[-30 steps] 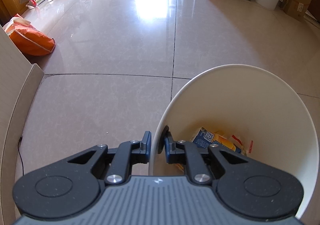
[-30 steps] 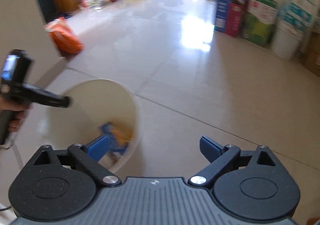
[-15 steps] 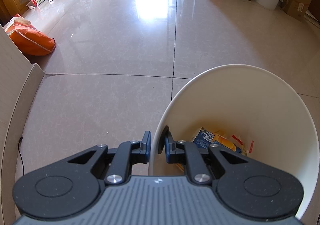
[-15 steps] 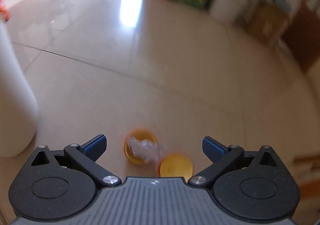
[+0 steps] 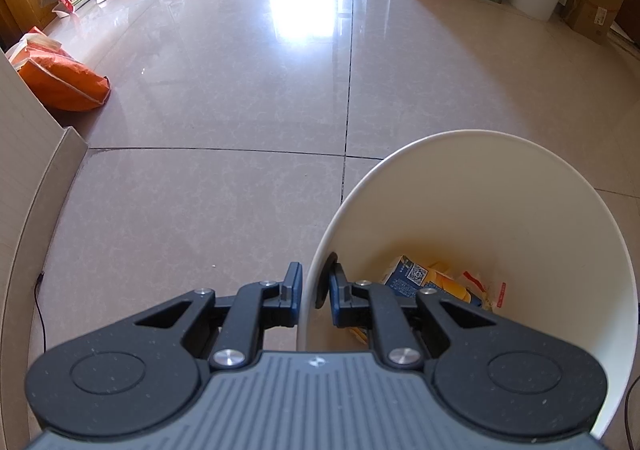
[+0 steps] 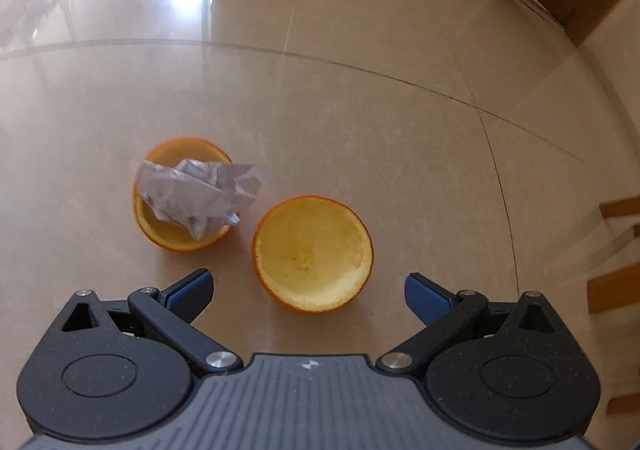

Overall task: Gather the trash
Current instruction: 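Lower the right tool onto an orange peel half and close it, then carry the orange peel over the bin and open the right tool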

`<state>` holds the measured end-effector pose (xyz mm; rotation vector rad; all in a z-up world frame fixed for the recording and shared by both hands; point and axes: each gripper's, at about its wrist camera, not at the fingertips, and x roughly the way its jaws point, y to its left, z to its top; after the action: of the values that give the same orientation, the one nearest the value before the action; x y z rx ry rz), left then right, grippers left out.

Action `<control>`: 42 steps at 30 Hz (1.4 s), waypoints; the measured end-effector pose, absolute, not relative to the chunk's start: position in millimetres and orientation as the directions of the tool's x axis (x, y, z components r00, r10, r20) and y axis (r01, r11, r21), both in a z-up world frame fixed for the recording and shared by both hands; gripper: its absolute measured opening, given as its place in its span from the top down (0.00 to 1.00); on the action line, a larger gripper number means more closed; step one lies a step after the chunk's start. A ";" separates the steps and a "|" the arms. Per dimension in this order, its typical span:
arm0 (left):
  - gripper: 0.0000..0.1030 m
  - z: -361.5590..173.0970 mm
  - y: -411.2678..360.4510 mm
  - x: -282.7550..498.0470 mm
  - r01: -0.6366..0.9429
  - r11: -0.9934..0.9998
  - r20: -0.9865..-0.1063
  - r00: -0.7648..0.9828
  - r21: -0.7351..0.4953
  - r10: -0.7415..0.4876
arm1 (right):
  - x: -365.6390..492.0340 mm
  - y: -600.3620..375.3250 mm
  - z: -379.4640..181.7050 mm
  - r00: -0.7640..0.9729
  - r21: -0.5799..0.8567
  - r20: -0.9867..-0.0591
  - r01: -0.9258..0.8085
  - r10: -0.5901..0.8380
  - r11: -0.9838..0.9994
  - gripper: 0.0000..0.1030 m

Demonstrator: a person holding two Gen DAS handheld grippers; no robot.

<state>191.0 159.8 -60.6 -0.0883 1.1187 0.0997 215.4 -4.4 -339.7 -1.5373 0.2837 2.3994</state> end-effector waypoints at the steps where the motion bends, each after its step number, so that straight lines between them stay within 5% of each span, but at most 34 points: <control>1: 0.88 -60.9 159.3 191.1 -0.124 0.992 -0.901 0.433 -0.020 0.036 | 212.5 -3.6 -343.2 -0.395 0.017 -0.911 -0.331 0.122 -0.943 0.00; 7: 0.88 -61.8 158.8 191.3 -0.123 0.992 -0.901 0.433 -0.020 0.036 | 196.3 1.0 -358.5 -0.366 -0.017 -0.918 -0.357 0.157 -0.934 0.01; 20: 0.88 -63.0 156.9 190.3 -0.124 0.992 -0.901 0.433 -0.021 0.035 | 192.5 7.3 -363.0 -0.348 0.026 -0.928 -0.414 0.131 -0.910 0.21; 42: 0.88 -60.4 155.4 191.2 -0.126 0.992 -0.901 0.431 -0.012 0.044 | 236.7 -30.3 -298.8 -0.374 0.148 -0.927 -0.432 0.028 -0.890 0.24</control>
<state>191.2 155.4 -60.4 -0.0815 1.1208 0.1061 236.7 -30.3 -298.8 -1.5602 0.5389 2.3300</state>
